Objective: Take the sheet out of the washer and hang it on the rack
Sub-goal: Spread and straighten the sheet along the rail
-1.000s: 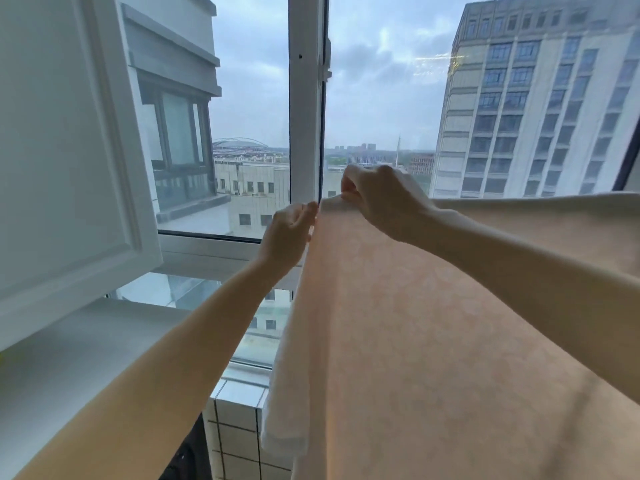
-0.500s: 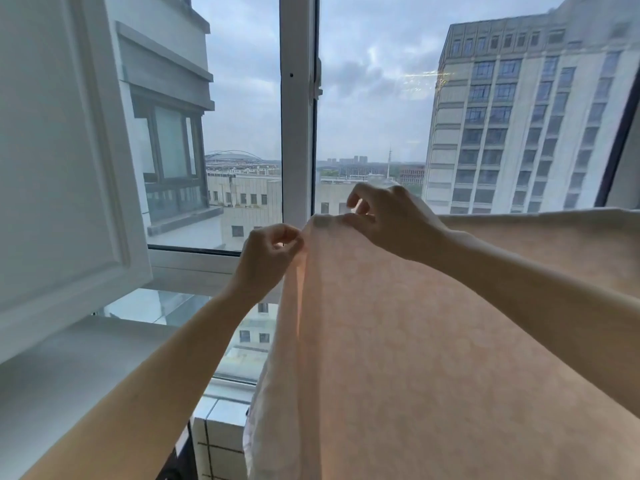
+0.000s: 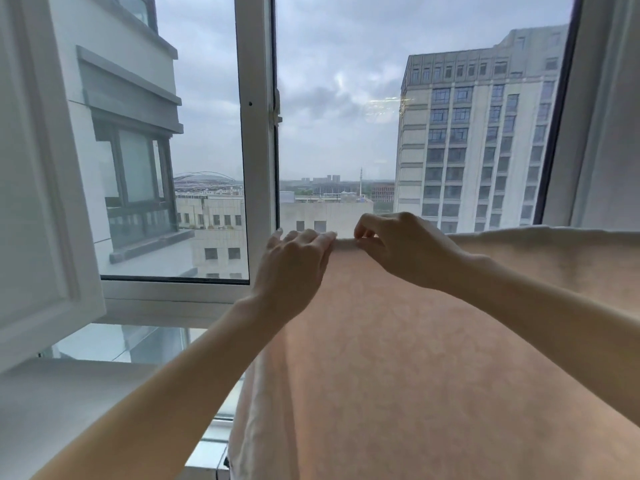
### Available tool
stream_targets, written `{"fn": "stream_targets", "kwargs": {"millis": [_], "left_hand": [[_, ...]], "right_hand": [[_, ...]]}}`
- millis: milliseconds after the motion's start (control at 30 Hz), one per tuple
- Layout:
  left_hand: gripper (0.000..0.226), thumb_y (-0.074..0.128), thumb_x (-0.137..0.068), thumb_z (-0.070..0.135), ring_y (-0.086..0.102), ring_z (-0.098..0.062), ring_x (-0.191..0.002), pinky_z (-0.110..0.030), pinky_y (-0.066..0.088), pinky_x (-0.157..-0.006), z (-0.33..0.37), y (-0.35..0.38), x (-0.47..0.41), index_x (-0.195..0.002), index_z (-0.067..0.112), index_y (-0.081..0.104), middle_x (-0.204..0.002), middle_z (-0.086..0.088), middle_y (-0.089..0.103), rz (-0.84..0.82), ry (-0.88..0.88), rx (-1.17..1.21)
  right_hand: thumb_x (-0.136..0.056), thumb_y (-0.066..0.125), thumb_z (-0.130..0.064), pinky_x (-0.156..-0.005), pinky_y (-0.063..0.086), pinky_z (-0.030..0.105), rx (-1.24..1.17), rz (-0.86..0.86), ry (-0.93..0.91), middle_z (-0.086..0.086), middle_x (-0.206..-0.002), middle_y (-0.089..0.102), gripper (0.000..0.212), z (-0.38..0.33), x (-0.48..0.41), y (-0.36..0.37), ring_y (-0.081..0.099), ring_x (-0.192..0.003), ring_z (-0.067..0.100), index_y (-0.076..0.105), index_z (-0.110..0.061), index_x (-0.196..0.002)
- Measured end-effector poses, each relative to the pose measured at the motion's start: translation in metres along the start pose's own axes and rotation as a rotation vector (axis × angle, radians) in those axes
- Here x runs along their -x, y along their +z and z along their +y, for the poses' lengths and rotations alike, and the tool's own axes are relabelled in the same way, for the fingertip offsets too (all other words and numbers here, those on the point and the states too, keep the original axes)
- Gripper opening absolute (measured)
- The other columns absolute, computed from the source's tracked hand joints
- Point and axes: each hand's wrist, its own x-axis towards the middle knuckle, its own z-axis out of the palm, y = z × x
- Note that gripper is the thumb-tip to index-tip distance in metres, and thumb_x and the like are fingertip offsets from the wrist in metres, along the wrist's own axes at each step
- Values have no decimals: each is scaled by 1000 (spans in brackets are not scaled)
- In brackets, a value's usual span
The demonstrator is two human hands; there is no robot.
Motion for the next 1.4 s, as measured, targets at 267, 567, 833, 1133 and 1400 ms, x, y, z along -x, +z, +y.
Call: {"fn": "stream_targets", "kwargs": {"millis": [267,567,833,1133,1400], "left_hand": [[34,43,-102,28,64,-23,-104,-39,48,-95,45,16,-18,-133,21,57,-117,-1,68,-13,79,58],[36,40,-101,40,65,-20,-95,-40,48,-88,94,29,-41,-126,28,63,-107,4,71,-30,46,134],[36,38,-101,44,64,-18,-93,-35,45,-86,134,44,-50,-127,33,62,-105,8,70,-10,27,103],[36,44,-101,31,62,-21,-109,-40,47,-92,159,42,-67,-136,23,49,-125,1,64,37,-6,240],[36,37,-102,42,64,-17,-97,-37,43,-92,154,46,-56,-115,25,66,-107,7,70,-31,2,160]], "right_hand": [[-96,51,-36,-67,53,37,91,9,-20,-6,-89,66,17,41,30,-27,63,-73,19,60,-22,-97],[-94,53,-42,-65,52,34,113,-6,43,-12,-81,62,18,93,68,-57,61,-70,13,58,-25,-94],[-94,56,-33,-66,52,37,43,64,105,-2,-79,61,13,125,94,-78,59,-68,17,60,-20,-90],[-98,49,-24,-62,50,38,49,106,169,4,-76,62,11,142,60,-84,59,-65,24,55,-14,-97],[-85,72,-25,-67,52,26,-64,39,89,-14,-72,60,10,162,71,-93,56,-68,-3,66,-17,-83]]}}
